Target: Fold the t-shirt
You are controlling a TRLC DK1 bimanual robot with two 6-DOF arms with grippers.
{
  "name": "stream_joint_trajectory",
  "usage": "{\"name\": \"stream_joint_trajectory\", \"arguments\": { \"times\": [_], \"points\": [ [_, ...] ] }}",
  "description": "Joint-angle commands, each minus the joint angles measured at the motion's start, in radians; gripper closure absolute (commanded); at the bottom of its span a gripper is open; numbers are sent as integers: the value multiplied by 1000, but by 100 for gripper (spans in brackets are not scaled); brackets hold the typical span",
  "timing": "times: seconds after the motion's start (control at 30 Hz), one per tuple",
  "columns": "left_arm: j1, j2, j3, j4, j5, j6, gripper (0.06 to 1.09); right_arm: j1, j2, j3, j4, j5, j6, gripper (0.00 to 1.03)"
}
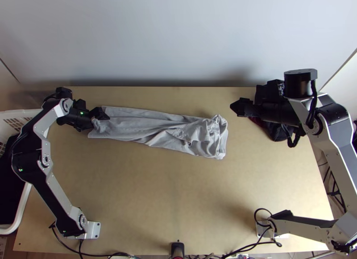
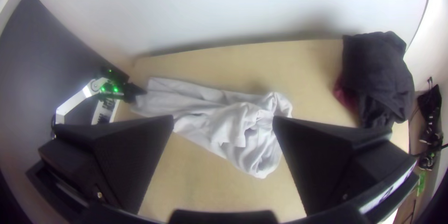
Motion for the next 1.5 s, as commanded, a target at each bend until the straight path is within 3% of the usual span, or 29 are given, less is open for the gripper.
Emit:
{"name": "stream_joint_trajectory", "arguments": {
  "times": [0.0,0.03,0.07,0.1,0.4,0.73,0.87,1.13,1.47],
  "points": [
    [-25,20,-6,-18,35,-13,49,-5,-33,8,-5,1,8,4],
    [-27,18,-7,-18,35,-15,68,-1,-38,8,-5,1,10,4],
    [-27,18,-7,-19,38,-15,94,0,-41,6,-5,1,8,4],
    [-27,18,-6,-24,39,-16,105,2,-44,3,-5,1,8,4],
    [90,-246,-185,-113,105,40,105,-11,-58,-80,12,3,-19,4],
    [357,-479,-307,-355,105,287,105,48,-78,-180,93,1,2,5],
    [398,-520,-294,-412,105,303,105,52,-84,-200,109,1,11,5],
    [177,-609,-211,-432,131,145,105,48,-170,-333,159,1,41,5],
    [-221,-562,-60,-283,116,-165,105,0,-257,-399,161,1,45,5]
  ]
}}
